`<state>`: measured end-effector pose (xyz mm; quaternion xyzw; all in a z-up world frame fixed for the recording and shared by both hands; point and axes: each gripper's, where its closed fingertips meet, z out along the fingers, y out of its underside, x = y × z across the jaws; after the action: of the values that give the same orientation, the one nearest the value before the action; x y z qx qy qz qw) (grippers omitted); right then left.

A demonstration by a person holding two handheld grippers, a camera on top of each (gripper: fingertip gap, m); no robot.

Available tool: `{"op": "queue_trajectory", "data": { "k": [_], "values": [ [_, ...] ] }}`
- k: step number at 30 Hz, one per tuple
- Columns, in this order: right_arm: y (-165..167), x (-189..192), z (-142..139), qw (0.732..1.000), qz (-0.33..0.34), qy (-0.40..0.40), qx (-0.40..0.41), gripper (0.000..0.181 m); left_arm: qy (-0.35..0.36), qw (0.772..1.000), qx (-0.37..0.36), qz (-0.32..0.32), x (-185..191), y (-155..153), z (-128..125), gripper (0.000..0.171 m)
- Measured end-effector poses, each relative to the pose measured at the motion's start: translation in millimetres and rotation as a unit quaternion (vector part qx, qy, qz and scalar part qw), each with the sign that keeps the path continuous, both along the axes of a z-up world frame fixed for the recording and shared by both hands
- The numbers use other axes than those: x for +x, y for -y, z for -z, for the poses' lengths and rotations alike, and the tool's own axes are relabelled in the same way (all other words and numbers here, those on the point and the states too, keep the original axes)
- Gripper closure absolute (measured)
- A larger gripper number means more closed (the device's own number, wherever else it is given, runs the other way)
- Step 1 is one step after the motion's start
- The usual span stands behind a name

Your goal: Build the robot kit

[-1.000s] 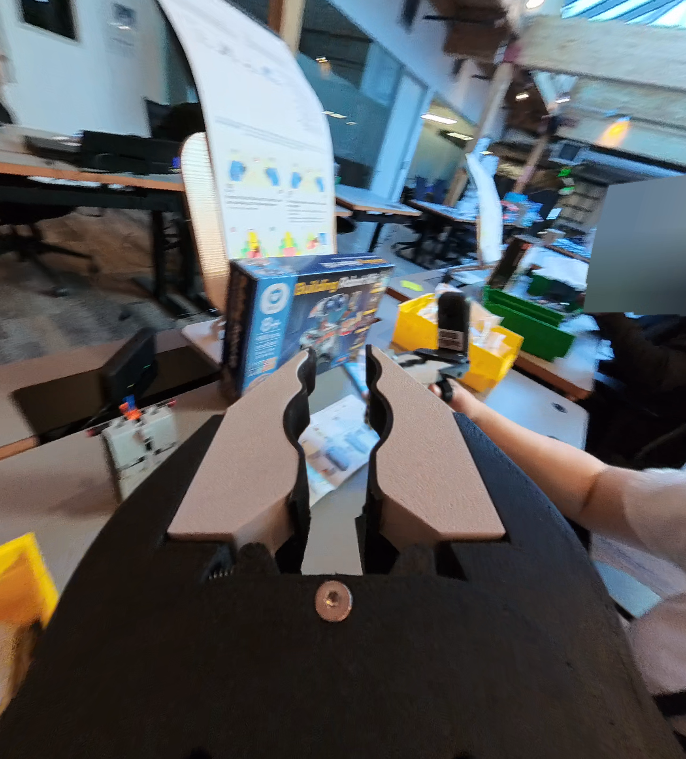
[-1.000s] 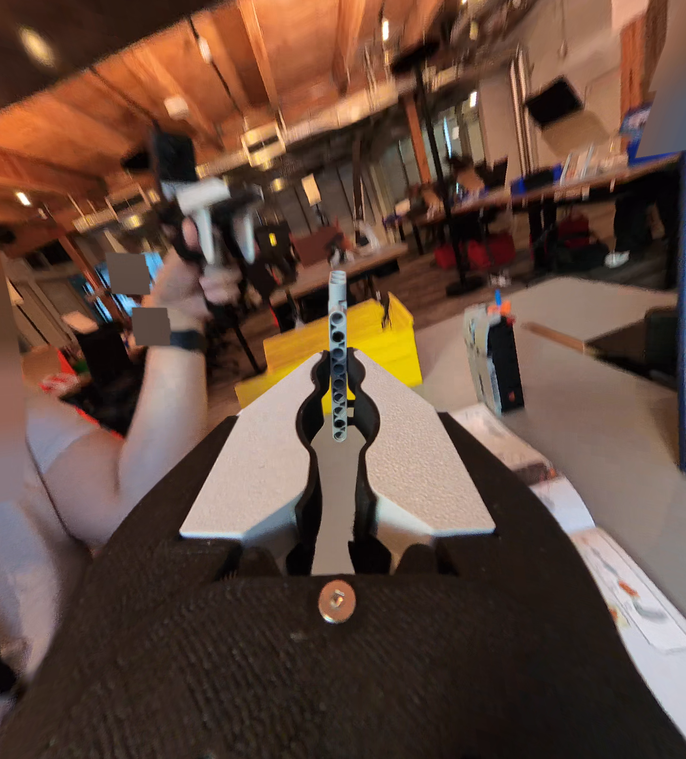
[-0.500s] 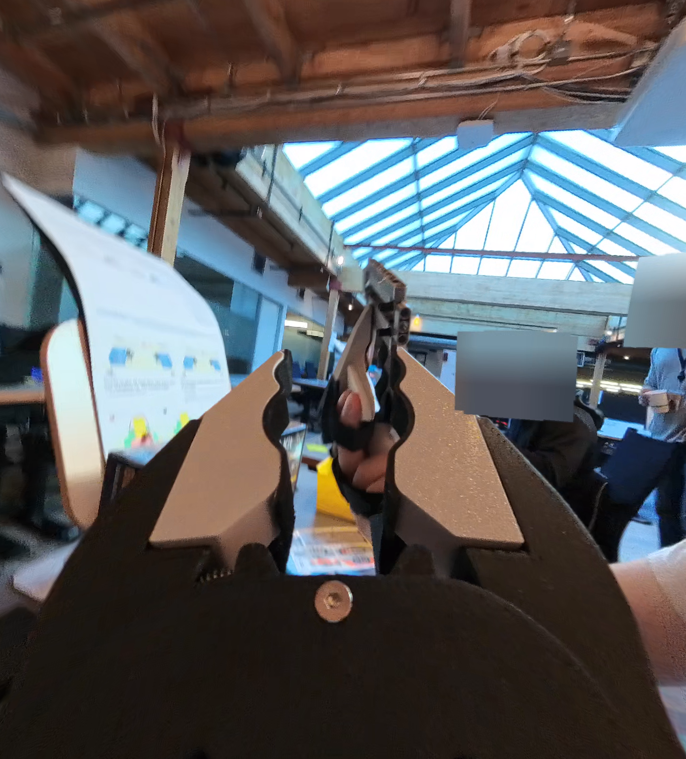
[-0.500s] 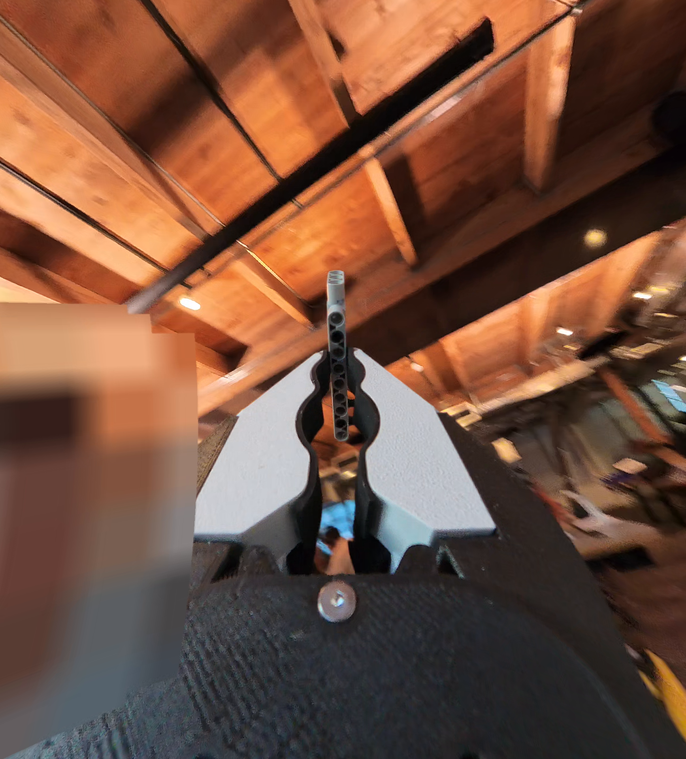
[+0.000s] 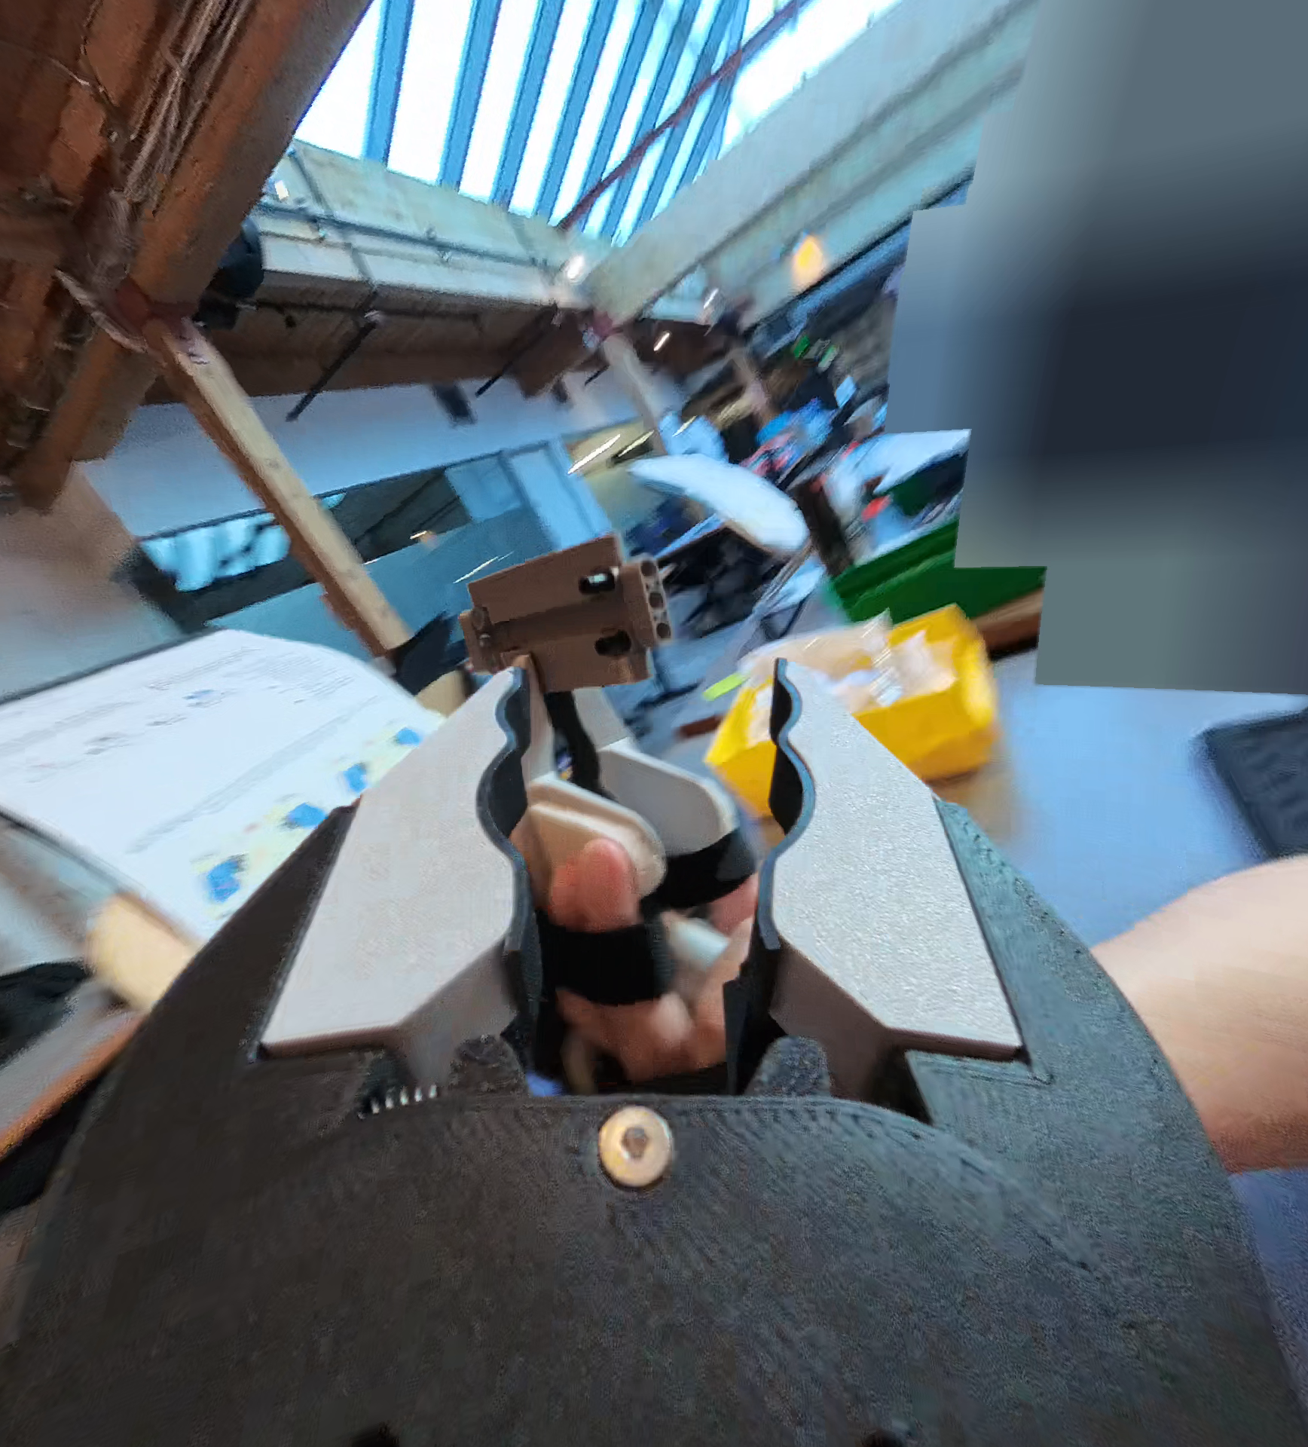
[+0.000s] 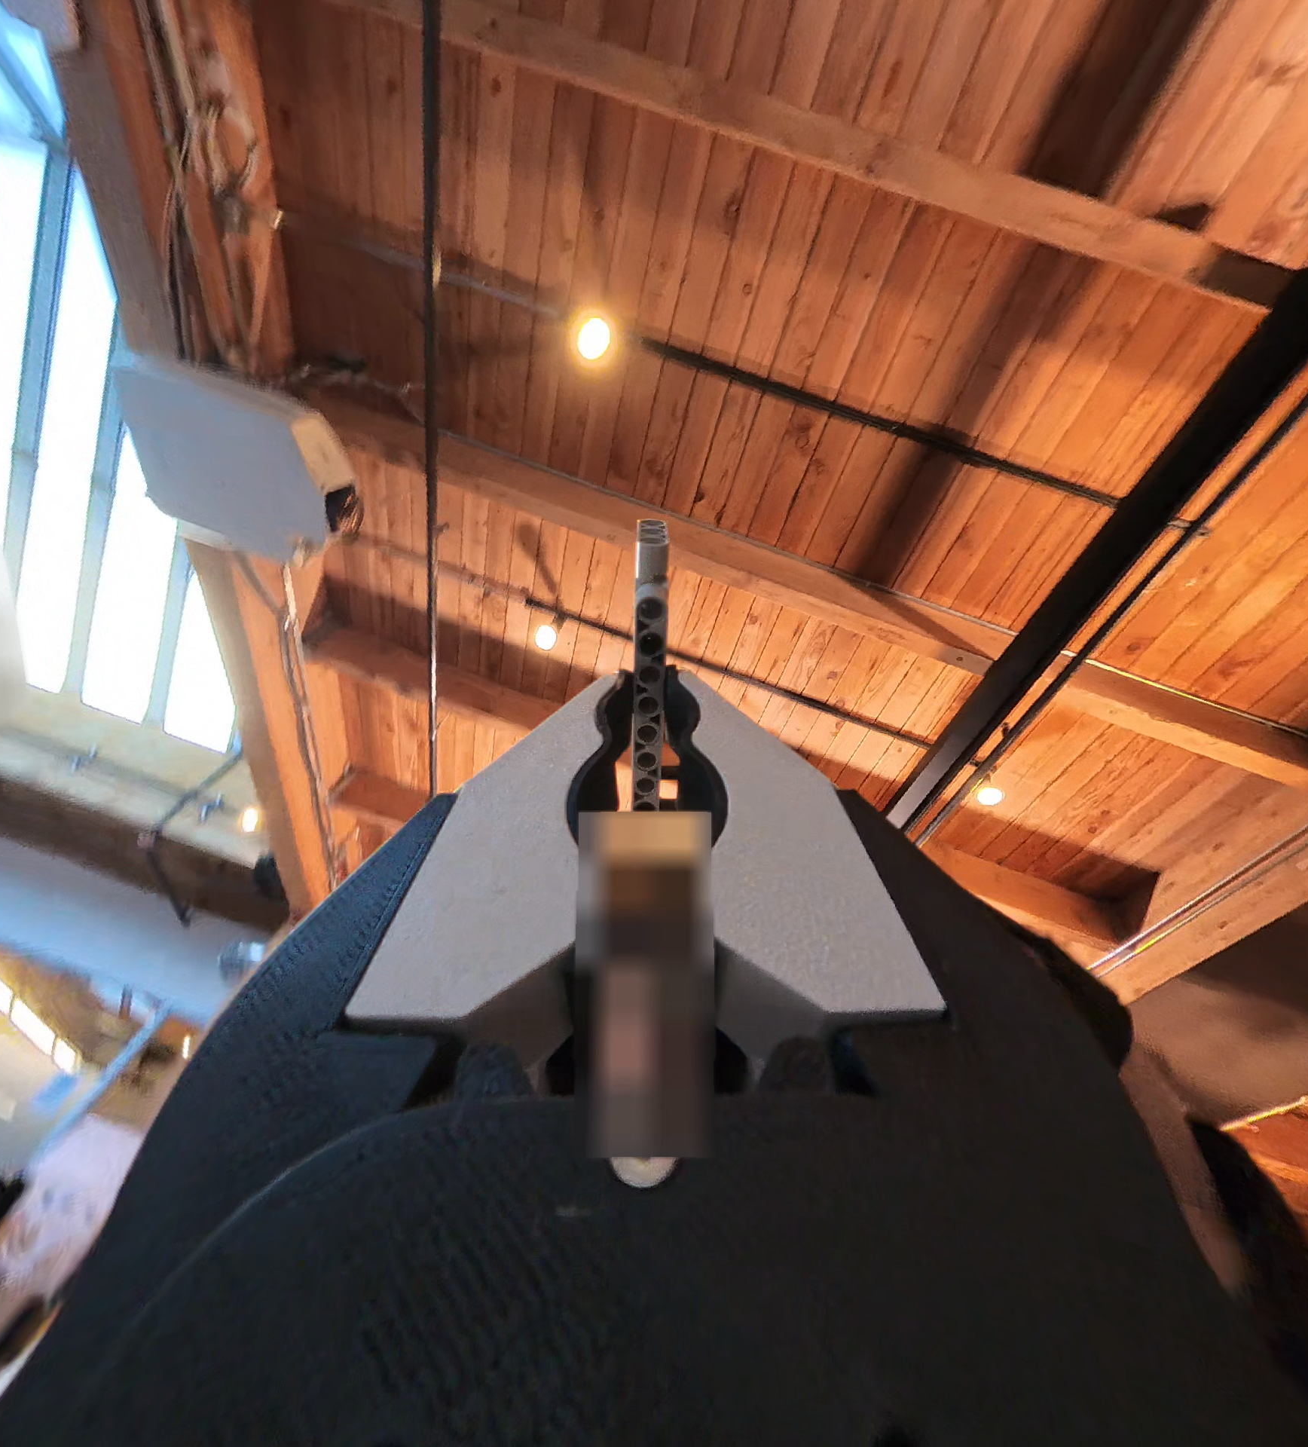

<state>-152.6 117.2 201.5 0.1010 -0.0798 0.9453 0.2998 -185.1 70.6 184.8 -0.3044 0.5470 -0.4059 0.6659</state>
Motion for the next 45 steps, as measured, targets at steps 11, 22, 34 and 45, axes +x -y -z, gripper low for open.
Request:
{"op": "queue_trajectory", "data": {
  "k": [11, 22, 34, 45],
  "values": [
    [30.7, -27.9, 35.4, 0.938, -0.166, 0.175, -0.251, 0.176, -0.024, 0.962, 0.232, -0.145, 20.4, 21.8, 12.0, 0.104],
    [59.0, -35.3, 64.5, 0.899, -0.002, 0.300, -0.320, 0.124, 0.016, 0.984, 0.172, -0.050, 8.0, 47.8, -0.7, 0.129],
    [50.5, -61.7, 138.0, 0.573, 0.418, 0.696, 0.114, 0.116, -0.138, 0.907, -0.141, 0.371, -50.0, 38.1, 60.5, 0.129],
    [79.9, -102.2, 149.5, 0.701, 0.188, 0.648, 0.231, 0.174, -0.230, 0.834, -0.169, 0.473, -57.5, 47.5, 105.8, 0.129]
  ]
}}
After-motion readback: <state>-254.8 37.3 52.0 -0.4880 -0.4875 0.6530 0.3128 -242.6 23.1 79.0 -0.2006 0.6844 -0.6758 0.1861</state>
